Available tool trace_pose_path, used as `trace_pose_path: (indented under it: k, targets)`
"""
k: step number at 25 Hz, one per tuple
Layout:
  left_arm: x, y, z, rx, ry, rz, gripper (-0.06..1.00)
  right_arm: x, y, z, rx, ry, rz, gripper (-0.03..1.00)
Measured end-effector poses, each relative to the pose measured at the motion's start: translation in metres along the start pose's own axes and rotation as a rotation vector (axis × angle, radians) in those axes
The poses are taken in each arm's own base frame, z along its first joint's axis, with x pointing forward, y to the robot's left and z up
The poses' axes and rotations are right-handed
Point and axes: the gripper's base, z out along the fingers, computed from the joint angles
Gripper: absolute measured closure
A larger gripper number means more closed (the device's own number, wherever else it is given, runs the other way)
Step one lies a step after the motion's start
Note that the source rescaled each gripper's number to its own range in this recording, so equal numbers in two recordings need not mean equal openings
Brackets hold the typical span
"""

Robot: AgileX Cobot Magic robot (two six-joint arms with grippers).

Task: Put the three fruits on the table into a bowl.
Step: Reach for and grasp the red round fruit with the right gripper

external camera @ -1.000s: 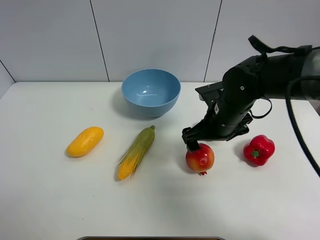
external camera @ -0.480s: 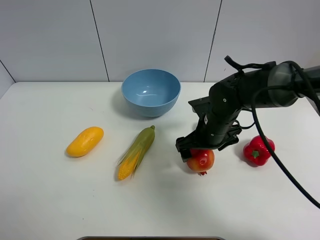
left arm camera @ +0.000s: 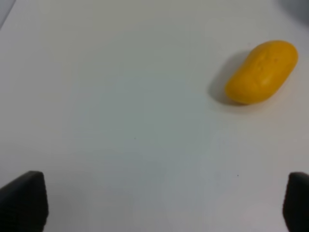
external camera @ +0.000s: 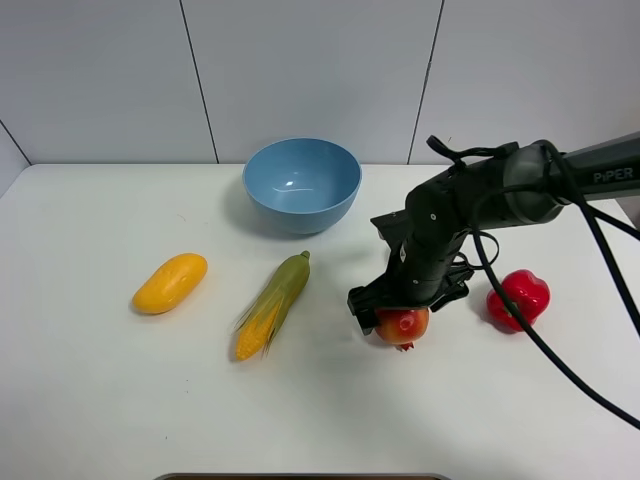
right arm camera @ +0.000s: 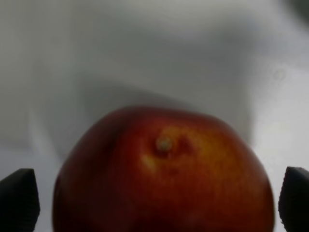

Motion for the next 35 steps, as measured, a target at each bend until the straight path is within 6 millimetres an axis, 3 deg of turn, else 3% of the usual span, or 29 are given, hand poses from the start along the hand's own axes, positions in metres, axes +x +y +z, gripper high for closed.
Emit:
trace_pose_path:
  k: [27, 30, 33, 35]
  targets:
    - [0.0000, 0.0000, 0.0000, 0.000, 0.000, 0.000, -0.06, -0.0011, -0.0028, 0.0078, -0.020, 0.015, 0.032, 0.00]
    - [0.0000, 0.0000, 0.0000, 0.000, 0.000, 0.000, -0.06, -0.0011, -0.0027, 0.0078, -0.020, 0.016, 0.033, 0.14]
    - [0.0000, -0.0001, 0.0000, 0.001, 0.000, -0.001, -0.06, -0.0010, -0.0027, 0.0078, -0.020, 0.017, 0.034, 0.58]
    - [0.0000, -0.0001, 0.0000, 0.001, 0.000, -0.001, -0.06, -0.0009, -0.0025, 0.0077, -0.022, 0.018, 0.036, 0.63]
